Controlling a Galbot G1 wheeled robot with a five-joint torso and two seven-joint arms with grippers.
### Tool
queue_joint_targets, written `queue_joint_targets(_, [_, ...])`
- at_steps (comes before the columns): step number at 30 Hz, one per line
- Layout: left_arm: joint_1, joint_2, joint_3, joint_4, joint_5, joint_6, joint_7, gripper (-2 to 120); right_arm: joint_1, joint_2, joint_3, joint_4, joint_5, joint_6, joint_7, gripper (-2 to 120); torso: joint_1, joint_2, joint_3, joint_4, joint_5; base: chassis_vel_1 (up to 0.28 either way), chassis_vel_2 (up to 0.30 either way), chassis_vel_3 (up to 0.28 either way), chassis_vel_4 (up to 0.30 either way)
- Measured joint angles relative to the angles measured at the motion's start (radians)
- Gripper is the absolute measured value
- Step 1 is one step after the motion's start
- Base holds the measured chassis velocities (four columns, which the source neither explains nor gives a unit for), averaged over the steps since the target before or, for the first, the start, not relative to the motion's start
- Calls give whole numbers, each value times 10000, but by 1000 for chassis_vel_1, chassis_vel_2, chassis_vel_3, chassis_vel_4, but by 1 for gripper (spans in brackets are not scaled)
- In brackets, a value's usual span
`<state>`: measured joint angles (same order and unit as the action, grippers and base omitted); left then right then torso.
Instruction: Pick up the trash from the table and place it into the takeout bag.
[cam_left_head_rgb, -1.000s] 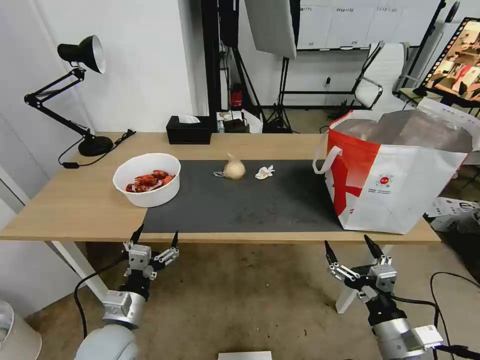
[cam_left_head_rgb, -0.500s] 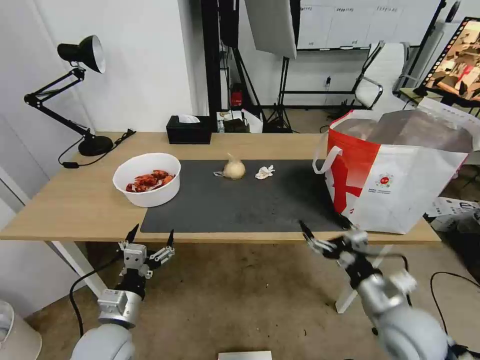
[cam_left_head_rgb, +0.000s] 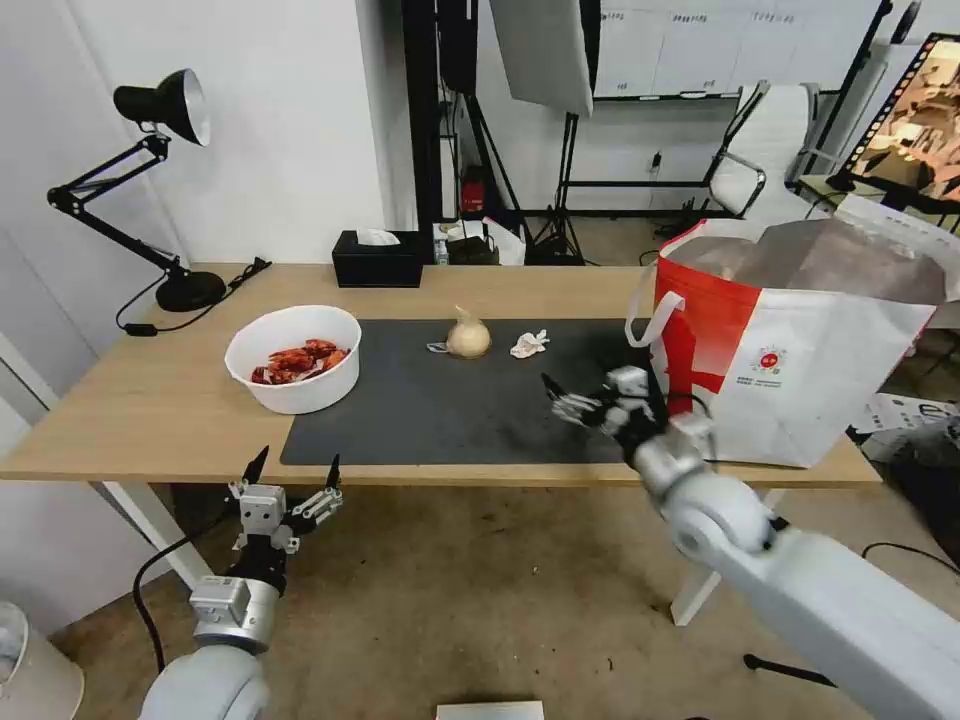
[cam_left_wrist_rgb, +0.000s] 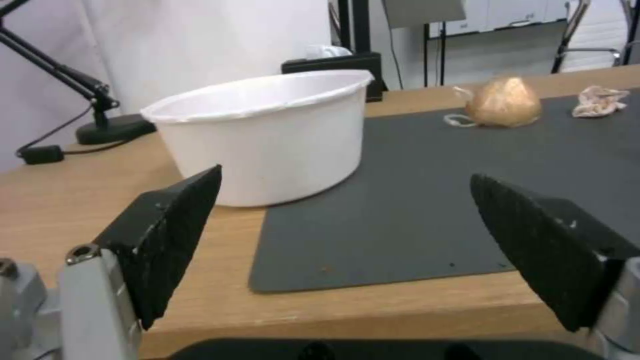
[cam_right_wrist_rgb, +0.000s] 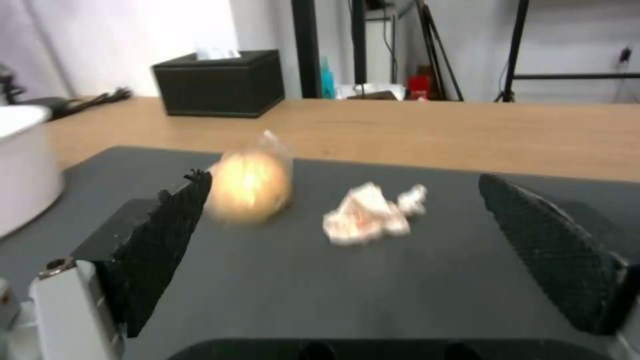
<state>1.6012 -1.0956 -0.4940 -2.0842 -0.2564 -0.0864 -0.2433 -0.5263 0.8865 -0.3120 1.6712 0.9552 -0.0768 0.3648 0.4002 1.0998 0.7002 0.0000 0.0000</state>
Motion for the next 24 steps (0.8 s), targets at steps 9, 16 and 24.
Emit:
queue_joint_targets(9, [216,-284,-202,-7,64,-42,-1,100,2548,2711,-1069,-3845,21,-1852,874,100,-1,0,-1,2,-1,0,0,0,0])
queue_joint_targets(16, [333,-326,-274,-8,91,-149,1,100,2981,3608,-1045,-5535,-440,-2419,1029,100,-2,0,-2,-1,0,0,0,0,0])
queue_joint_targets(24, [427,-282,-310,-55,88,-182,4,100,3031,4076,-882,-6293,-480,-2486,846,100,-2,1,-3,-1,0,0,0,0,0])
